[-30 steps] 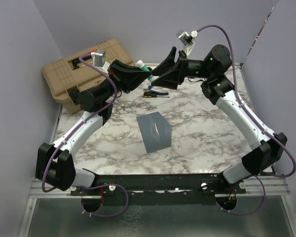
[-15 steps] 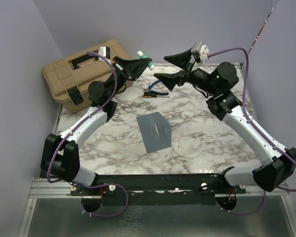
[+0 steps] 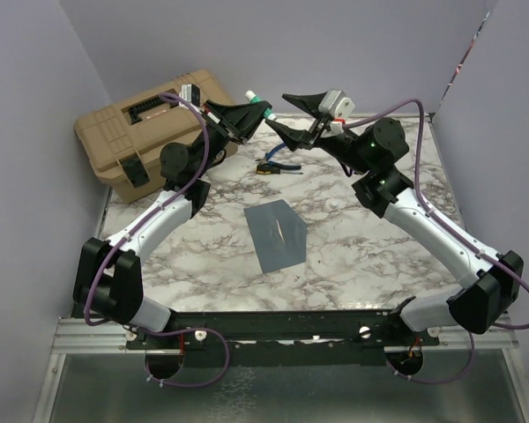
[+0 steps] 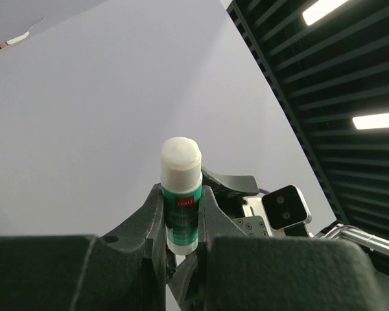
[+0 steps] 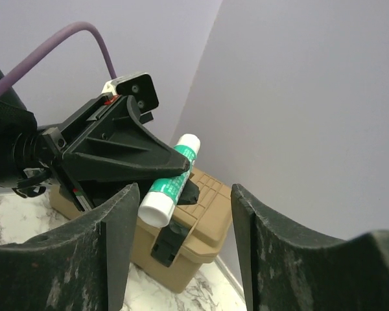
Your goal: Place the letter into the envelope and seal it
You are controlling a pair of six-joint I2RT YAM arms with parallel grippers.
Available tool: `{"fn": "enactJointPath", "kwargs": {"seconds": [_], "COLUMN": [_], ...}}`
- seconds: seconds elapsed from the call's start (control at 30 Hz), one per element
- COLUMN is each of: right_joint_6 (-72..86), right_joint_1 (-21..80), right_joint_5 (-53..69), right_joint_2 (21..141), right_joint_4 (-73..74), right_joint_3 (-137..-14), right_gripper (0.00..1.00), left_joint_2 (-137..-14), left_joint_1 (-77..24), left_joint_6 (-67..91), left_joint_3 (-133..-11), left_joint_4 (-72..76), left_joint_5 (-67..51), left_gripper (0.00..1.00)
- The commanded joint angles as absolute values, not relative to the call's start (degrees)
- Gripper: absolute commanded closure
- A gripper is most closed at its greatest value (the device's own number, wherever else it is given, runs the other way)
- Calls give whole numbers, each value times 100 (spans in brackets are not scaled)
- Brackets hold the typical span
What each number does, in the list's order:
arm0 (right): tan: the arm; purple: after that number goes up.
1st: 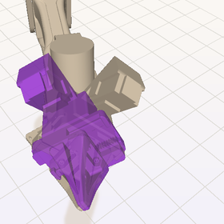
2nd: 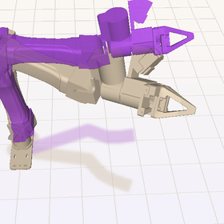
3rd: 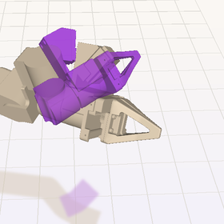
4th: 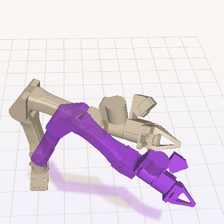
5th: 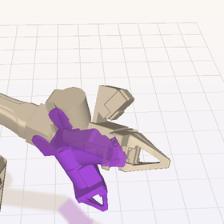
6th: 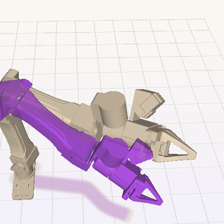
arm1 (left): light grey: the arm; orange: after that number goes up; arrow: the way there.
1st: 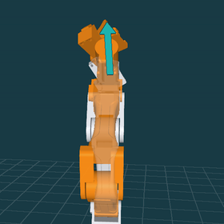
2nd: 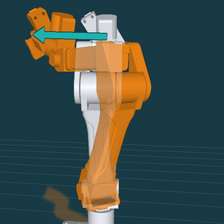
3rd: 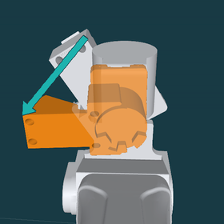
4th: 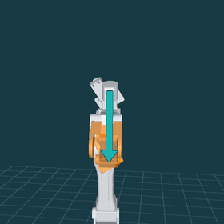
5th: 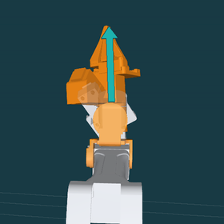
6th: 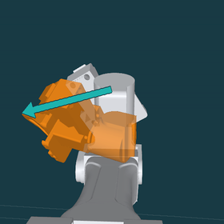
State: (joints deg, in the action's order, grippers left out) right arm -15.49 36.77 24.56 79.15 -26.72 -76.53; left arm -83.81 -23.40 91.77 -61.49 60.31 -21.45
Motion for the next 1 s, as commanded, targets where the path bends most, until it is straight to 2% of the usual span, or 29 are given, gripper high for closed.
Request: {"fn": "enactJointPath", "kwargs": {"seconds": [0.0, 0.17, 0.37, 0.57, 0.7, 0.8, 0.83, 0.87, 0.9, 0.93, 0.97], "right_joint_6": [-2125, -2326, -2327, -2126, -2034, -1964, -1926, -1814, -1715, -1657, -1620], "right_joint_1": [3783, 3814, 3819, 3856, 3887, 3891, 3899, 3893, 3896, 3894, 3894], "right_joint_5": [2268, 2176, 2136, 2010, 1933, 1874, 1814, 1708, 1630, 1593, 1580], "right_joint_2": [8024, 8035, 8199, 8339, 8422, 8397, 8374, 8350, 8362, 8365, 8346], "right_joint_4": [-2557, -2451, -2436, -2375, -2322, -2398, -2448, -2427, -2193, -1943, -1789], "right_joint_3": [-7707, -7746, -7960, -8177, -8270, -8211, -8175, -8186, -8297, -8419, -8514], "right_gripper": [42, 42, 55, 62, 76, 93, 98, 99, 100, 100, 100], "left_joint_2": [-8336, -8387, -8410, -8348, -8330, -8319, -8316, -8296, -8254, -8198, -8127], "left_joint_1": [-2348, -2351, -2348, -2347, -2338, -2338, -2332, -2322, -2302, -2276, -2254], "left_joint_6": [9304, 9356, 9326, 9299, 9283, 9259, 9236, 9218, 9189, 9133, 9079], "left_joint_3": [-6352, -6394, -6416, -6332, -6368, -6390, -6379, -6354, -6298, -6215, -6127], "left_joint_4": [6056, 6056, 6056, 6056, 6056, 6056, 6056, 6056, 6056, 6051, 6039], "left_joint_5": [-2061, -2116, -2163, -2112, -2113, -2160, -2170, -2152, -2086, -2006, -1932], "left_gripper": [100, 100, 100, 100, 100, 100, 93, 81, 64, 55, 41]}}
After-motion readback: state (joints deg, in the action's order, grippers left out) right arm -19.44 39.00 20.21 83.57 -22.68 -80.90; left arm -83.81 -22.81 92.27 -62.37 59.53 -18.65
